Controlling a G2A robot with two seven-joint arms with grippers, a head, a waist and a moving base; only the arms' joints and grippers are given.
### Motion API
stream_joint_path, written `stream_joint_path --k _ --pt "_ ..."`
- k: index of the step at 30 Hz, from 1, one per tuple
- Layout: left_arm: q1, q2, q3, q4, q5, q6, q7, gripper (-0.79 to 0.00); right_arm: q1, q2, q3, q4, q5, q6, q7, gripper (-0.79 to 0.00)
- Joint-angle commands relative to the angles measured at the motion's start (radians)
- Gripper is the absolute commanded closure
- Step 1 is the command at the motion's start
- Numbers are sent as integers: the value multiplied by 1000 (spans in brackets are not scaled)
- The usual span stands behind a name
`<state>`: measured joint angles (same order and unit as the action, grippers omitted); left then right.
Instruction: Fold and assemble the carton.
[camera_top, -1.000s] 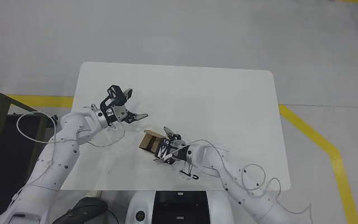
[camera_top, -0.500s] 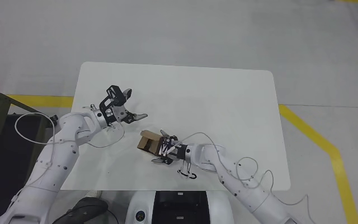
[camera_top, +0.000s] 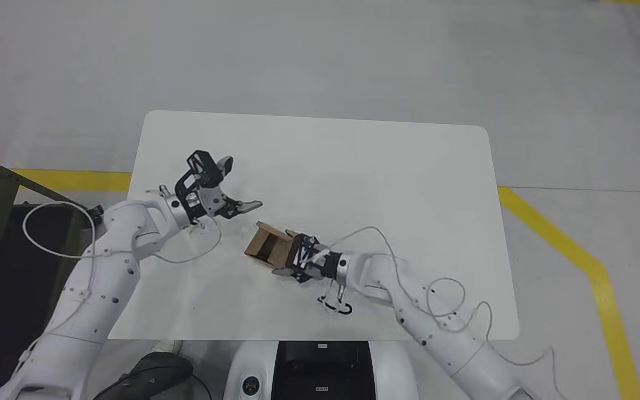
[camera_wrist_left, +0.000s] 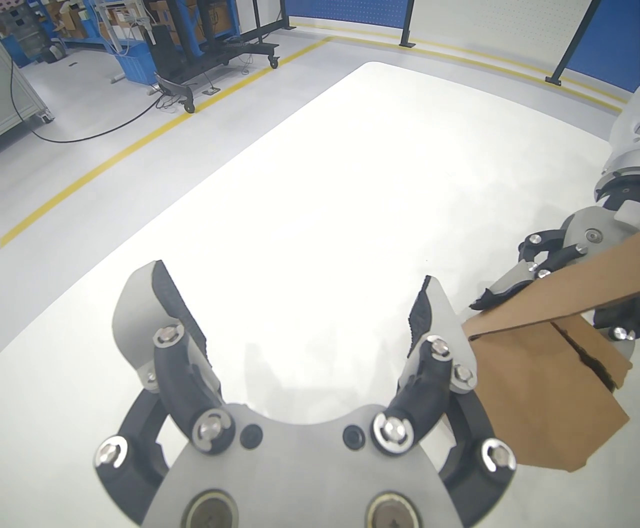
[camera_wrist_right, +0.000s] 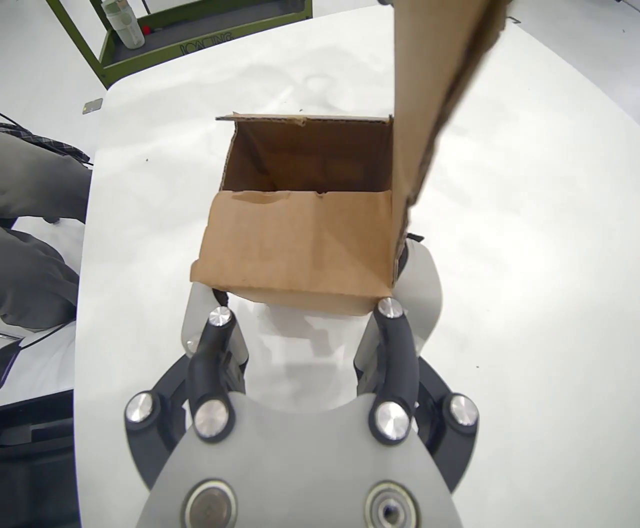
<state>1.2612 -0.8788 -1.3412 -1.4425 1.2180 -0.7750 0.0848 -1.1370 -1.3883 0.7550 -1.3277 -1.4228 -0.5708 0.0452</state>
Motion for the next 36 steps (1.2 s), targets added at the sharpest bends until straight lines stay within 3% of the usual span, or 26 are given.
stream_joint_path --k 1,8,16,21,22,23,24,25,26,31,36 --pt "-2 0 -4 -1 -6 0 5 -785 -9 8 18 -22 -5 -6 13 -126" --pt "-14 -3 -9 6 -15 3 -2 -785 -63 48 128 -133 -53 -2 120 -145" --pt "-31 -11 8 21 -22 9 -12 -785 -200 71 226 -272 13 146 211 -268" --pt "-36 -13 10 28 -22 8 -15 -785 -250 60 209 -281 84 280 197 -243" --pt "-36 -13 10 29 -21 8 -15 -785 -256 56 200 -285 93 312 197 -280" --pt "-36 -13 9 31 -20 7 -14 -785 -261 53 184 -288 98 327 198 -366" --pt "-35 -13 7 33 -18 5 -12 -785 -265 50 173 -288 103 351 202 -526" --pt "-35 -13 6 36 -17 5 -9 -785 -269 46 161 -291 112 371 199 -751" --pt "-35 -13 4 39 -17 2 -7 -785 -272 43 149 -289 119 387 198 -785" --pt "-32 -14 0 48 -16 -5 3 -785 -273 31 98 -291 133 403 185 -785" --pt "-30 -14 -7 55 -11 -9 7 -785 -272 33 78 -310 135 322 209 -785"
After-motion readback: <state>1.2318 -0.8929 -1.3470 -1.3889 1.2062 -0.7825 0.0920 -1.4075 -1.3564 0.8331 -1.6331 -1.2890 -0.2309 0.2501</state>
